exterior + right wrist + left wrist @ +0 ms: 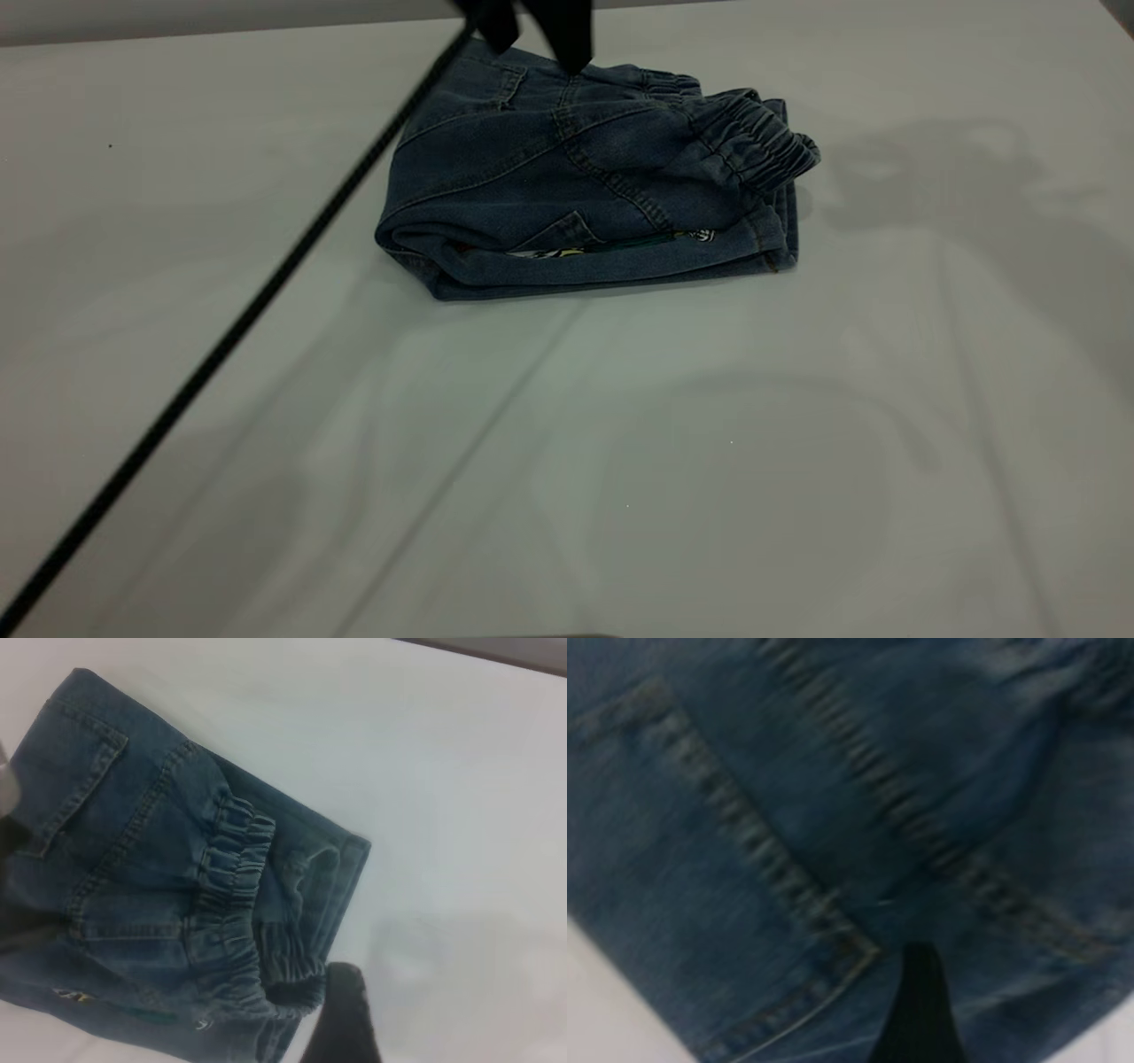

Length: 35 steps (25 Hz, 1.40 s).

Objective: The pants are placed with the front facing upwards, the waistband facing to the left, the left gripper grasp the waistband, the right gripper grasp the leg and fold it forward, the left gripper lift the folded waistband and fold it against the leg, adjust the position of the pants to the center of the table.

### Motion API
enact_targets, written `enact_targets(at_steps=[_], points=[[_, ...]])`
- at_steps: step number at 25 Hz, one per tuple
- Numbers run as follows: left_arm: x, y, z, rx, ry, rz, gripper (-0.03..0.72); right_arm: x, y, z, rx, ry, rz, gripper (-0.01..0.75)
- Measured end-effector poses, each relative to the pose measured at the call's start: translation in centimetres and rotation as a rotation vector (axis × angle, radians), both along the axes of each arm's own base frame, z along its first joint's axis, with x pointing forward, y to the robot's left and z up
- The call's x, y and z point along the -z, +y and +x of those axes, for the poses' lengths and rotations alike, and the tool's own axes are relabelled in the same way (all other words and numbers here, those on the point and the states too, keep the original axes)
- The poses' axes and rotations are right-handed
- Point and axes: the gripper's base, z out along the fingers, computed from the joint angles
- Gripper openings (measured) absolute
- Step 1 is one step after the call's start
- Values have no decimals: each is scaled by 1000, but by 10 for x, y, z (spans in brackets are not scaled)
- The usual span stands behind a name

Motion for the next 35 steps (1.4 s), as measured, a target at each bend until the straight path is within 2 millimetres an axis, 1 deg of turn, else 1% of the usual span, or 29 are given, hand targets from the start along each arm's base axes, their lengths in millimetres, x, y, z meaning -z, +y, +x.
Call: enact_targets(at_steps=[2,5,9,12,16,20,26,30,33,35], points=[[10,0,4,-71,2,-9,521,0,1,0,1,1,9,496],[26,-7,9,-102,-27,-31,501,0,1,0,-3,5,12,496],[55,-17,10,-75,-38,-27,474,0,1,-1,-5,8,13,496],[75,-19,9,-37,-22,1,467,0,1,-1,-7,14,14,496],[91,-18,7,-22,4,26,466,0,1,-1,-7,16,15,496],[93,-15,5,-21,42,69,466,1,1,-2,-9,24,14,496],[95,-5,-1,-228,155,133,465,1,1,-3,-11,33,13,496],[95,-2,-2,-245,169,164,465,1,1,-3,-11,34,13,496],[86,-4,1,-223,163,168,465,-2,0,-4,-12,22,0,496],[73,-6,4,-205,161,173,465,-14,-1,-6,-12,-10,-9,496]])
